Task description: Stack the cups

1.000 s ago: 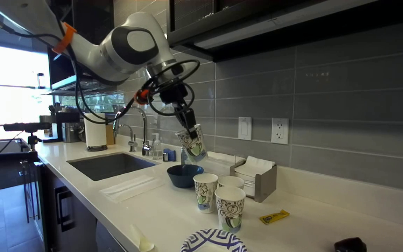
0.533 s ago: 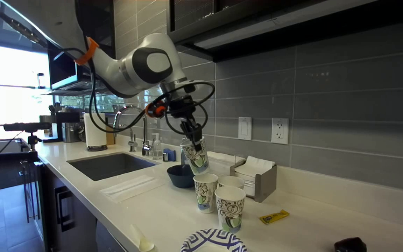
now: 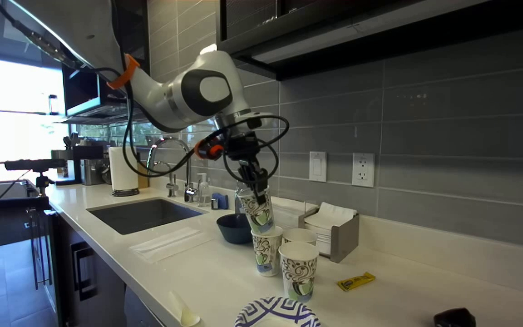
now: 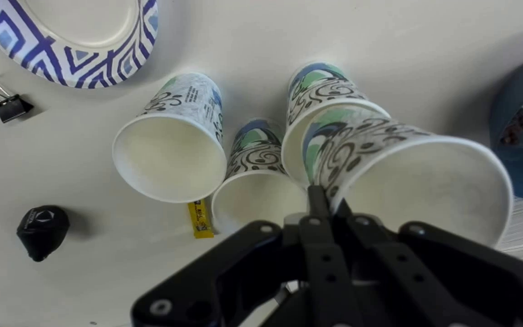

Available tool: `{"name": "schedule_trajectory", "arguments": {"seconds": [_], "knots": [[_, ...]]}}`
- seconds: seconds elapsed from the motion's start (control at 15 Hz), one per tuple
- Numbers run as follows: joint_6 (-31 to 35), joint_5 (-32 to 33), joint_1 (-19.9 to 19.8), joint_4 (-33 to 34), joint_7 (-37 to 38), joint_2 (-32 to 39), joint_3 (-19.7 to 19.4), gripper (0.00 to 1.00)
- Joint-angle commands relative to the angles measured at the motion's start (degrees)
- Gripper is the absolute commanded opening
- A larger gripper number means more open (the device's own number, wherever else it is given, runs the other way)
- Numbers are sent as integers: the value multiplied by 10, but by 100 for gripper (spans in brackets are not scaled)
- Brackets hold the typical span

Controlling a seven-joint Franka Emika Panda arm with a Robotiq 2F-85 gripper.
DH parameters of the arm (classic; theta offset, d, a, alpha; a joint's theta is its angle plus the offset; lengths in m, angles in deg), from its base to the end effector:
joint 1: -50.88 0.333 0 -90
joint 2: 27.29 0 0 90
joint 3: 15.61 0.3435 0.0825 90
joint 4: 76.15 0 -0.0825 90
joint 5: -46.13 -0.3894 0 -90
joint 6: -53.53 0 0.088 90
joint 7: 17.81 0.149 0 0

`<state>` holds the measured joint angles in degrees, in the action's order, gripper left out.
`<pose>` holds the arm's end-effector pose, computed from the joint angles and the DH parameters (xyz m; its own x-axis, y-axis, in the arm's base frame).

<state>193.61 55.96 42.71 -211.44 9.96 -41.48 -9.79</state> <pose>0.5033 -0.0243 0.4433 0.8575 -0.3727 0.3547 -0.4007 -0.9162 0.0059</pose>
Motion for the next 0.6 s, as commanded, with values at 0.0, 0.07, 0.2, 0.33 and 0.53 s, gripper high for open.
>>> {"name": "schedule_trajectory", "arguments": {"seconds": [0.0,0.07,0.2,0.33,0.53], "knots": [[8,-17,13,8,-22,14,-19,29],[7,-21,16,8,-28,15,-21,31],[9,-26,18,6,-36,14,-25,43],[9,-27,20,3,-37,7,-26,57],[6,-20,14,-14,-20,-16,-27,77]]}}
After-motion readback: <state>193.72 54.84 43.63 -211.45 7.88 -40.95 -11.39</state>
